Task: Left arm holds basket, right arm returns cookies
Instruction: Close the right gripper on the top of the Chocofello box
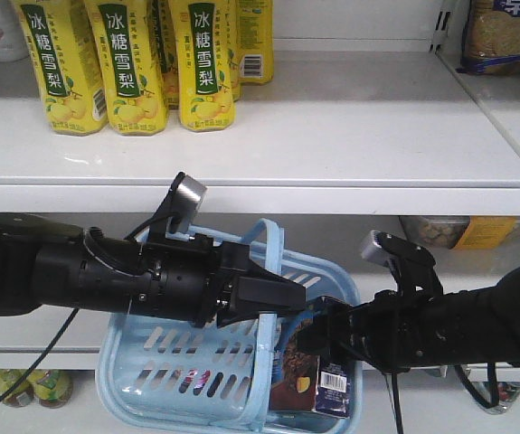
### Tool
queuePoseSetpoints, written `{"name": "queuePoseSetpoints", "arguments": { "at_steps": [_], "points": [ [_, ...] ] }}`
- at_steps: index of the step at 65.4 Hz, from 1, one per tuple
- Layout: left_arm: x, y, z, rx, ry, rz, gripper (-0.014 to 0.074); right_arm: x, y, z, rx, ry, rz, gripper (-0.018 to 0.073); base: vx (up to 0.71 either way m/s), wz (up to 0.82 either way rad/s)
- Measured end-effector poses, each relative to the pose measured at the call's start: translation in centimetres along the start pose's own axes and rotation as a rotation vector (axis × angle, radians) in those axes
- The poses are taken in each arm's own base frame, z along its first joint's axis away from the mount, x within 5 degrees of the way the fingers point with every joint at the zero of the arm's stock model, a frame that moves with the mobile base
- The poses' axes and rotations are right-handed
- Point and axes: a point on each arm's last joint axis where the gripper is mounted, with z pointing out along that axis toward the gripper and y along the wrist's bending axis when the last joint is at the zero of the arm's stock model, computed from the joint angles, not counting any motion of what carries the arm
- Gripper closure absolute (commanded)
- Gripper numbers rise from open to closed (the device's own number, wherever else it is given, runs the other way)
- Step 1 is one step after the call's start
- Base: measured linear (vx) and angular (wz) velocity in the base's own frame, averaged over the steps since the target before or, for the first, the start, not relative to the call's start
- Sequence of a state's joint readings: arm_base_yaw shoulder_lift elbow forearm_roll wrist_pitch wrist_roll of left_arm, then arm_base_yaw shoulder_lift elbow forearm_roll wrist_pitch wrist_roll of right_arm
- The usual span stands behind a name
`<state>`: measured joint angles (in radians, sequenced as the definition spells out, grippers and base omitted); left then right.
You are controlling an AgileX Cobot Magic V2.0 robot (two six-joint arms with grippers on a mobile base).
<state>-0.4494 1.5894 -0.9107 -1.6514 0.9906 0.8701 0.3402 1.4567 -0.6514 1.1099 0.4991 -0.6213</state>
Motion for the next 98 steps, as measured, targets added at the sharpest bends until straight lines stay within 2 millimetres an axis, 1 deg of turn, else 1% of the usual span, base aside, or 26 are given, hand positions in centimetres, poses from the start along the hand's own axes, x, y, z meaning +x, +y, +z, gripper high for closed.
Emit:
{"name": "queuePoseSetpoints", "arguments": {
  "at_steps": [24, 50, 71, 88, 98],
  "points": [
    [0.0, 0.0, 0.0, -0.001, 0.002, 0.001, 0.0599, 0.0, -0.2, 1.5, -0.058, 0.019, 0.001, 0.0077, 0.0, 0.0],
    [0.0, 0.0, 0.0, -0.001, 0.002, 0.001, 0.0599, 0.1, 0.3, 1.6, -0.124, 0.029, -0.017, 0.0077, 0.0, 0.0],
    [0.0, 0.0, 0.0, -0.001, 0.002, 0.001, 0.0599, -0.2, 0.0, 1.7, -0.092, 0.0, -0.016, 0.0077, 0.0, 0.0],
    [0.0, 0.0, 0.0, 0.0, 0.002, 0.001, 0.0599, -0.3, -0.6, 3.0, -0.074, 0.023, 0.018, 0.0083, 0.0, 0.0],
    [0.0, 0.0, 0.0, 0.003, 0.001, -0.001, 0.0599, -0.1, -0.9, 3.6, -0.069, 0.04, 0.03, 0.0128, 0.0, 0.0]
  ]
}}
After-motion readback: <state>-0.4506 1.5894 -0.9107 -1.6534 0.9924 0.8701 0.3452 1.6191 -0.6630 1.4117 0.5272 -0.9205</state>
